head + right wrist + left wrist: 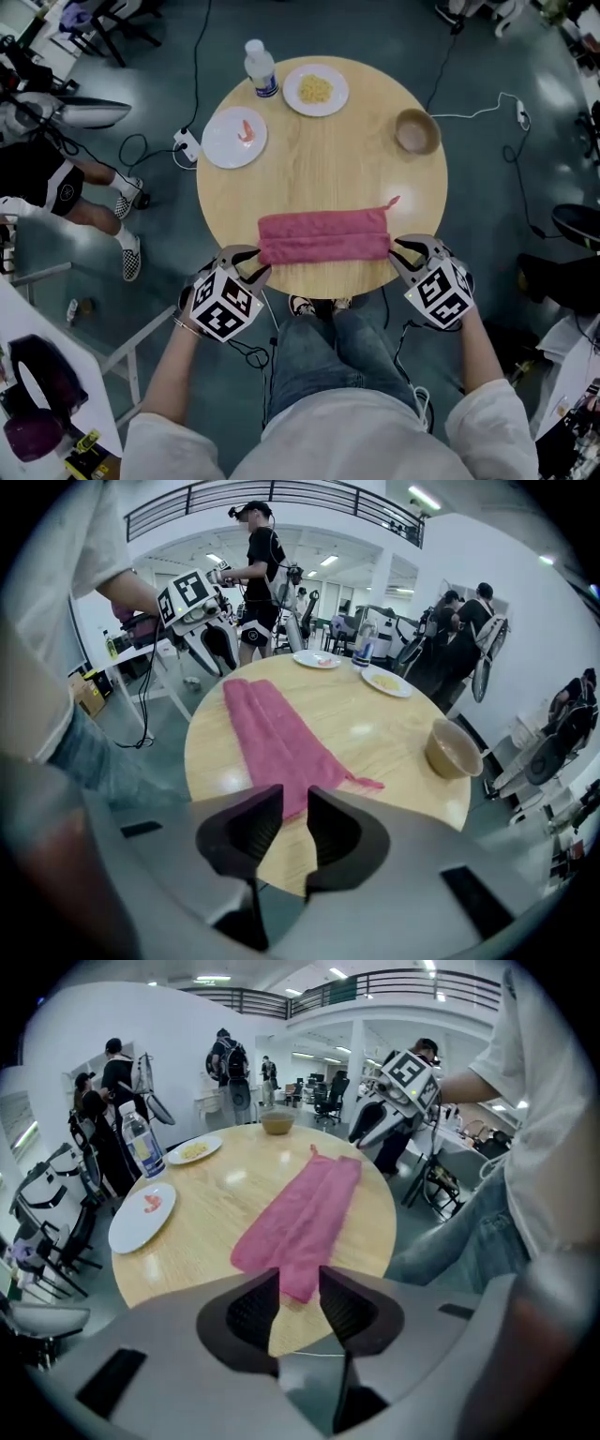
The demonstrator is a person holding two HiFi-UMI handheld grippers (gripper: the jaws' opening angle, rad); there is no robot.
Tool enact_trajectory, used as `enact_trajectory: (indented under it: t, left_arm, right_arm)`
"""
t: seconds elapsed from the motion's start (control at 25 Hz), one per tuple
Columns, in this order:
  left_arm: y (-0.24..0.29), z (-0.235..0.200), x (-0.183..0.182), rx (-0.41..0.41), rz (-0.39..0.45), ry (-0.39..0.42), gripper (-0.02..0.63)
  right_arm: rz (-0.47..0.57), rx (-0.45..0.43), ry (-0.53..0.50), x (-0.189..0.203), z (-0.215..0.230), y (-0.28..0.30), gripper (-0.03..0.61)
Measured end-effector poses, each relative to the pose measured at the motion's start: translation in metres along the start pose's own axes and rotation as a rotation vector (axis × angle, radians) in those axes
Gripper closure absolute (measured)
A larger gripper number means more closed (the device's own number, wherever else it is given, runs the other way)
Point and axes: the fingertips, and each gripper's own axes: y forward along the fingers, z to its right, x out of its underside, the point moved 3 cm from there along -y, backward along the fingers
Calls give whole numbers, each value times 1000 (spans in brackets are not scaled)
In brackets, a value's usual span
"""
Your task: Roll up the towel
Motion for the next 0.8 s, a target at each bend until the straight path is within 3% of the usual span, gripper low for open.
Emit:
enact_trajectory:
  t: [0.32, 0.8]
  left_arm:
    - [13, 26, -6, -24, 12, 138, 491]
    - [39, 20, 2, -29, -21, 148, 508]
  right_arm:
    - [-47, -37, -115, 12, -33, 18, 492]
    - [-69, -15, -162, 17, -31, 38, 526]
